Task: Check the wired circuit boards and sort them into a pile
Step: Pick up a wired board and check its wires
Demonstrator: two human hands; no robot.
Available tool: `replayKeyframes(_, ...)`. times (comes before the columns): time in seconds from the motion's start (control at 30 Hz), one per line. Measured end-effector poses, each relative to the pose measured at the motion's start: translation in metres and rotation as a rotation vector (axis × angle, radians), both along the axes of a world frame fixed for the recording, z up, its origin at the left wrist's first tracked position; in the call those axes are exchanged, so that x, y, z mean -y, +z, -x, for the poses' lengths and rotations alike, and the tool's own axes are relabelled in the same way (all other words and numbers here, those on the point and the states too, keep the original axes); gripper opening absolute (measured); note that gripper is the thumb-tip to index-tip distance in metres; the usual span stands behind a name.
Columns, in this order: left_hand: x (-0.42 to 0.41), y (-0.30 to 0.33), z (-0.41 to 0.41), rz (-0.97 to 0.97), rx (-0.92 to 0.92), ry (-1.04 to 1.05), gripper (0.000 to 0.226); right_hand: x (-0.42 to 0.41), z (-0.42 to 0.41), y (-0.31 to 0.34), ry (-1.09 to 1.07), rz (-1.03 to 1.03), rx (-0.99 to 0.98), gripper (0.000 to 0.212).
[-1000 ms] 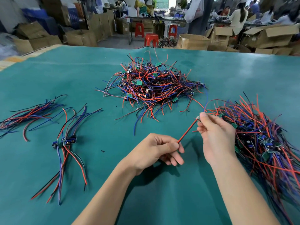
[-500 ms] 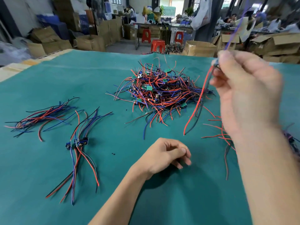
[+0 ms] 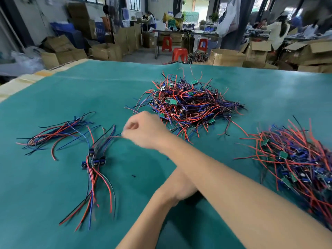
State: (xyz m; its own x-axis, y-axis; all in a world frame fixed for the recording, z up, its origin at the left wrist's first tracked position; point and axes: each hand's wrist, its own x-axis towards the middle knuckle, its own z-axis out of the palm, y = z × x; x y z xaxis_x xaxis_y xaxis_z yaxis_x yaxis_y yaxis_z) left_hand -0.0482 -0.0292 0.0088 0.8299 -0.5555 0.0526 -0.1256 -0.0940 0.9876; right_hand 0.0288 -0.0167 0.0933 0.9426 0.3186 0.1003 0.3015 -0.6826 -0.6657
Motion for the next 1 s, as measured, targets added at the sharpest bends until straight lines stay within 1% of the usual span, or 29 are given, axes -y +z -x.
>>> replayKeyframes(0.03,0.001,0.002,0.001,0.014,-0.01,-0.002,0.027,0.015,-0.012,0.002,-0.064,0.146,0.086,0.014)
replayKeyframes(0.07,0.003,0.003,0.0,0.042,-0.057,-0.019,0.026,0.032,-0.023,0.004,-0.138,0.27,0.155,0.021)
replayKeyframes(0.13,0.007,0.007,-0.001,0.085,-0.137,-0.054,0.016,0.067,-0.045,0.006,-0.246,0.475,0.264,0.031)
replayKeyframes(0.2,0.008,0.008,-0.001,0.108,-0.156,-0.053,0.015,0.096,-0.058,0.002,-0.256,0.635,0.287,0.035)
replayKeyframes(0.23,0.008,0.006,-0.002,0.112,-0.164,-0.062,0.015,0.106,-0.063,0.0,-0.243,0.689,0.281,0.032)
replayKeyframes(0.3,0.008,0.007,-0.001,0.12,-0.185,-0.066,0.016,0.117,-0.069,-0.007,-0.218,0.742,0.26,0.024)
replayKeyframes(0.4,0.007,0.009,-0.001,0.113,-0.194,-0.059,0.016,0.12,-0.075,-0.013,-0.202,0.733,0.249,0.028)
replayKeyframes(0.5,0.007,0.011,0.0,0.109,-0.196,-0.061,0.016,0.123,-0.078,-0.019,-0.252,0.687,0.225,0.03)
replayKeyframes(0.67,0.006,0.014,0.001,0.108,-0.21,-0.061,0.017,0.132,-0.083,-0.024,-0.307,0.512,0.261,0.03)
replayKeyframes(0.73,0.006,0.014,0.001,0.109,-0.207,-0.067,0.017,0.137,-0.082,-0.022,-0.343,0.359,0.254,0.024)
replayKeyframes(0.83,0.006,0.014,0.001,0.115,-0.218,-0.066,0.017,0.145,-0.069,-0.005,-0.467,0.031,0.273,0.02)
replayKeyframes(0.9,0.006,0.014,0.001,0.124,-0.225,-0.064,0.017,0.152,-0.054,0.009,-0.553,-0.223,0.261,0.019)
replayKeyframes(1.0,0.005,0.012,0.0,0.136,-0.225,-0.062,0.017,0.16,-0.013,0.024,-0.556,-0.75,0.191,0.016)
